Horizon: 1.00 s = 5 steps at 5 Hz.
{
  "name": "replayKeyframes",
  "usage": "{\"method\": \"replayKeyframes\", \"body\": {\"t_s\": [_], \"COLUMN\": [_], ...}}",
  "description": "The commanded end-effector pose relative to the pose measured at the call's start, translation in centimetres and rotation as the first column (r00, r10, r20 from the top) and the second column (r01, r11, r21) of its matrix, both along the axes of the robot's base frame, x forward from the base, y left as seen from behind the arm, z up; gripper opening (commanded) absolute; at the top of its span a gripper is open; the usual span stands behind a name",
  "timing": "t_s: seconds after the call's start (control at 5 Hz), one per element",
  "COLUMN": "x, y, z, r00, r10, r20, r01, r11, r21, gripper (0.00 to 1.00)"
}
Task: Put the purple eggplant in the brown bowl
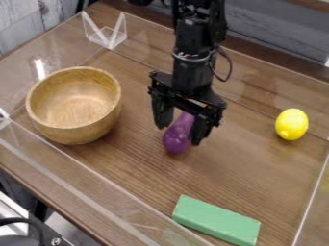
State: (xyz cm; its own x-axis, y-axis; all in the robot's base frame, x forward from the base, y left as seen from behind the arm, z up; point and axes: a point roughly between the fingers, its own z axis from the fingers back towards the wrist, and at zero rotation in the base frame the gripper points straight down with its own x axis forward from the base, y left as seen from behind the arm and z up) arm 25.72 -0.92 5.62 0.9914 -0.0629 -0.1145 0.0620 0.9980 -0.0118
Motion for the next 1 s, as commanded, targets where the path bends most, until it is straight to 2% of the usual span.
{"method": "replayKeyframes", "body": {"t_s": [0.0,0.8], "x": [0.9,1.9], "y": [-0.3,-0.7], "z": [0.8,-1.4], "r00": [0.998,0.995], "r10": [-0.011,0.001], "r20": [0.069,0.096], "r01": [0.011,0.001], "r11": [1.0,1.0], "r21": [-0.004,-0.016], "gripper": [1.0,1.0]}}
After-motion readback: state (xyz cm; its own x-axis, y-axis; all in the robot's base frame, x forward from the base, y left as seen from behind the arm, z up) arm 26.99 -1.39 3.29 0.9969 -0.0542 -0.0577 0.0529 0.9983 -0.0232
